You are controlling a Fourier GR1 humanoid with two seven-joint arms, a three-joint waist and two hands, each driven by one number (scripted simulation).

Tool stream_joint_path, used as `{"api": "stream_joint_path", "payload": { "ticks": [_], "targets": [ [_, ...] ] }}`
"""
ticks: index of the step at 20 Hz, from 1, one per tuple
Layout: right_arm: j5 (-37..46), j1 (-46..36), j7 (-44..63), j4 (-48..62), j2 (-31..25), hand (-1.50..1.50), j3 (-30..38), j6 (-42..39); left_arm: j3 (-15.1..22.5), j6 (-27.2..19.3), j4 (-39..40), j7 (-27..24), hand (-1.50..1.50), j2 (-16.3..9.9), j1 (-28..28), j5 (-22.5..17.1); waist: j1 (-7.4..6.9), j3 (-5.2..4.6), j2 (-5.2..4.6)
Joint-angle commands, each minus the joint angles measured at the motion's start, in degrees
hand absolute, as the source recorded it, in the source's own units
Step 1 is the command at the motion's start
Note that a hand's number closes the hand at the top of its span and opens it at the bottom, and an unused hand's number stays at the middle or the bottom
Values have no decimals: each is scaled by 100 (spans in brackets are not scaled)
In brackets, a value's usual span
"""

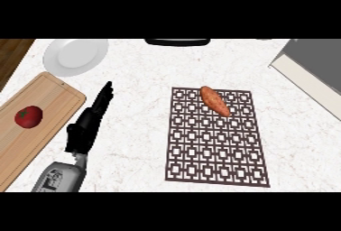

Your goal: Pick the bell pepper from the placemat and place it in the tiered shelf

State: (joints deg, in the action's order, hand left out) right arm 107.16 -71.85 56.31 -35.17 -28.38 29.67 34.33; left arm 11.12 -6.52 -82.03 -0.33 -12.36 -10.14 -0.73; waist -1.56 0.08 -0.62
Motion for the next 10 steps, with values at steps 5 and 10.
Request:
{"api": "stream_joint_path", "payload": {
  "ticks": [5, 10],
  "targets": [
    [-806, 446, -493, 56, -270, 150, 317, 1262, -38, -228, 107, 297, 0, 262, -366, 175, 97, -3, 33],
    [-925, 539, -531, 432, -306, 150, 346, 1701, -316, 211, 409, -113, 0, 16, -268, -22, 56, -6, 7]
  ]
}}
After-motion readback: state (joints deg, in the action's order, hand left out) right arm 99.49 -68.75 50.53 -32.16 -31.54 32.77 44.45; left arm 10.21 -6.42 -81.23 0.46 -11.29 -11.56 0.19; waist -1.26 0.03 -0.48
